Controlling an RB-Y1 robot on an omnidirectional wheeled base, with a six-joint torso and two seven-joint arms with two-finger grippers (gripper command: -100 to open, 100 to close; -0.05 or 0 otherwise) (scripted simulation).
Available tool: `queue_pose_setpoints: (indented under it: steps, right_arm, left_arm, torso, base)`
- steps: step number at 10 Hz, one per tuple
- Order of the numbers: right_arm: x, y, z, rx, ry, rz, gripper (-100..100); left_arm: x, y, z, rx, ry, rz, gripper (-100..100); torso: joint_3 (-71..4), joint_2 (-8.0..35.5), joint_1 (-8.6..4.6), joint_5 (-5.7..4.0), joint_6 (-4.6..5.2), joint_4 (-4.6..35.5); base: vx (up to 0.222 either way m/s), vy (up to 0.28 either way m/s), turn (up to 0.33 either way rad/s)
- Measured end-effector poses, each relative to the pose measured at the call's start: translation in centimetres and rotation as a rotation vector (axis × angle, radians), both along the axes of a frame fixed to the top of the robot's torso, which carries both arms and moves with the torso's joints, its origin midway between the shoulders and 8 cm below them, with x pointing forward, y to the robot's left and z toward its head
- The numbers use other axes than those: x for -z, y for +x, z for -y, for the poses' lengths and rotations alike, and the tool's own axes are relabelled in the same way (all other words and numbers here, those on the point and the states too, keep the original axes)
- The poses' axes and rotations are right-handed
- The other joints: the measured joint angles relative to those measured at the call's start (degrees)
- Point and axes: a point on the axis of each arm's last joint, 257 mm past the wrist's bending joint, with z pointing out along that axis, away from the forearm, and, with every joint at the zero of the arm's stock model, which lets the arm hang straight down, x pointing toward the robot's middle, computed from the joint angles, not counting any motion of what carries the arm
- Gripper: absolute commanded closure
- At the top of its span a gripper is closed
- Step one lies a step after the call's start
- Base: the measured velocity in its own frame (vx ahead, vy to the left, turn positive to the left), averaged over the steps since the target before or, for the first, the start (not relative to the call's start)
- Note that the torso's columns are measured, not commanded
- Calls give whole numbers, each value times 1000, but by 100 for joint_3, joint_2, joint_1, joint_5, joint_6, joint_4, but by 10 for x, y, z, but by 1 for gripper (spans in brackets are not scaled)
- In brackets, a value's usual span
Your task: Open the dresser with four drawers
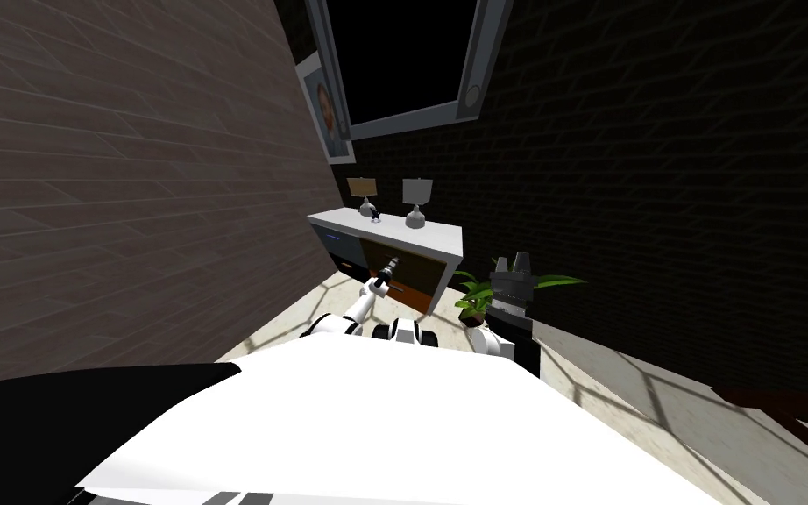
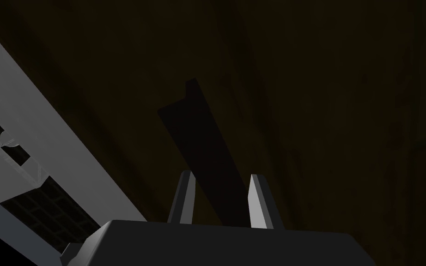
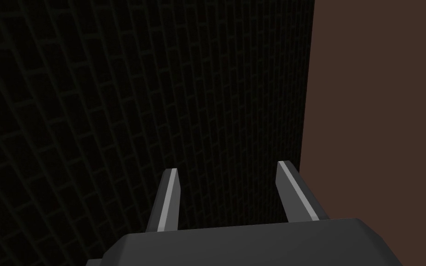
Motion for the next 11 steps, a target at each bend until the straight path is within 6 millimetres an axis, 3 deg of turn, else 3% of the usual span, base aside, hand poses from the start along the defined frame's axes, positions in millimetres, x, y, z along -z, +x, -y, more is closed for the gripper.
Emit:
queue_pose_setpoints:
  steps: [9, 11]
  right_arm:
    - [0, 0, 0, 0, 0, 0, 0]
    - [0, 0, 0, 0, 0, 0, 0]
  left_arm:
    - [6, -40, 6, 33, 25, 10, 100]
    - [0, -45, 5, 32, 23, 19, 100]
  torso:
    - [-13, -21, 23, 6, -28, -33]
    - [3, 5, 21, 4, -23, -8]
  base:
    - [53, -6, 32]
    - [26, -7, 34]
